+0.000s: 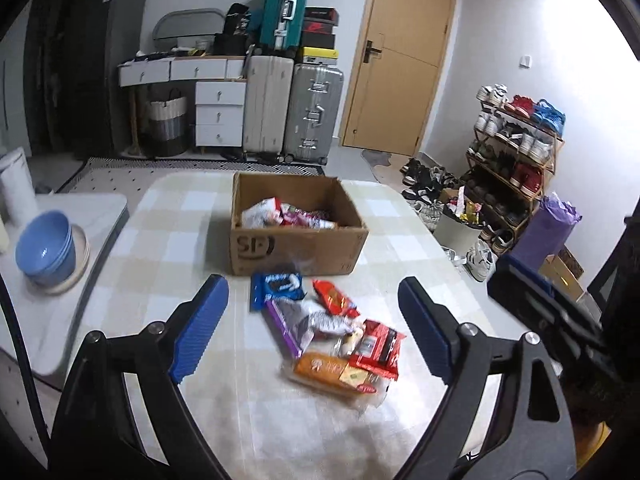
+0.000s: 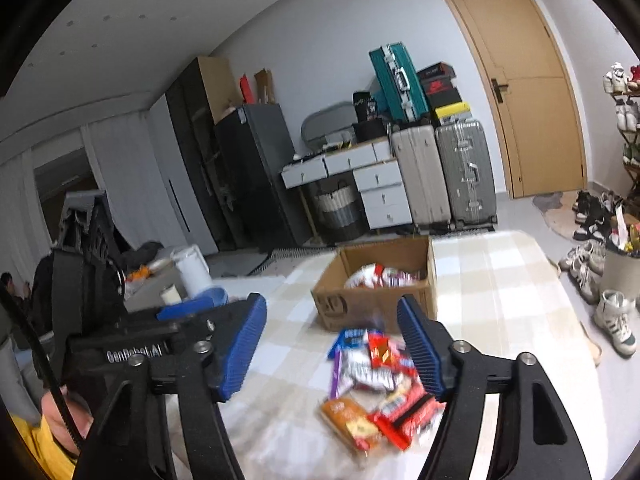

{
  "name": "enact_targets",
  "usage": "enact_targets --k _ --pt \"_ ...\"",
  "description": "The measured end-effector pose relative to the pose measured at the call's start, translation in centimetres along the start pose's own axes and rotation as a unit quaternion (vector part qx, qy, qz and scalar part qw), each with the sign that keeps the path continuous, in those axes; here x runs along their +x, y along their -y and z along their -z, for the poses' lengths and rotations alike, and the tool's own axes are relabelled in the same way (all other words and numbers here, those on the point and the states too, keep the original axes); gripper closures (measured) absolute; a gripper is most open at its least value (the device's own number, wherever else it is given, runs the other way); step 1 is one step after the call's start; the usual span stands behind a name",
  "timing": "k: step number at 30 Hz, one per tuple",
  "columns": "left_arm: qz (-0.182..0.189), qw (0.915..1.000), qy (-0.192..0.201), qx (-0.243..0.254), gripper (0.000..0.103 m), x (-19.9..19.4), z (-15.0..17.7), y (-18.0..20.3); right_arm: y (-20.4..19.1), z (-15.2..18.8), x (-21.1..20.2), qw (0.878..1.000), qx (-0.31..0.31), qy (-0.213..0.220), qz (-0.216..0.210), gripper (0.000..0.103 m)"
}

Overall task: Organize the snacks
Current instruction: 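Open both tools to release the bags into the box and withdraw, then move both tools down to the snack pile in front of the box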

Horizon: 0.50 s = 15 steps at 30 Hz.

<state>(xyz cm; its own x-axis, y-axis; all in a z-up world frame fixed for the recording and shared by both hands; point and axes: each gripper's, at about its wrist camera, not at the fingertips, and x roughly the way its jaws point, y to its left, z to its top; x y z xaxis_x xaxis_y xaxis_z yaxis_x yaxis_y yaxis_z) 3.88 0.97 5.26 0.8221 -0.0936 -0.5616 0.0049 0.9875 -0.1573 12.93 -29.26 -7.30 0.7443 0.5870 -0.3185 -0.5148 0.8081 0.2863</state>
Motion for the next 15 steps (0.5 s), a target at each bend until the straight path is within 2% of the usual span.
enact_targets --k 4,9,15 --pt "-0.025 0.9996 -0.008 0.011 0.017 1.3 2.4 -0.2 0.6 2.5 0.6 1.000 -0.009 -0.018 0.009 0.033" --pt "-0.025 0.9993 -0.021 0.016 0.017 3.8 4.4 0.0 0.5 4.9 1.4 0.999 -0.017 -0.030 0.013 0.031" --pt "-0.023 0.9986 -0.046 0.008 0.017 6.7 5.1 -0.7 1.0 5.1 2.0 0.999 -0.017 -0.034 0.011 0.031"
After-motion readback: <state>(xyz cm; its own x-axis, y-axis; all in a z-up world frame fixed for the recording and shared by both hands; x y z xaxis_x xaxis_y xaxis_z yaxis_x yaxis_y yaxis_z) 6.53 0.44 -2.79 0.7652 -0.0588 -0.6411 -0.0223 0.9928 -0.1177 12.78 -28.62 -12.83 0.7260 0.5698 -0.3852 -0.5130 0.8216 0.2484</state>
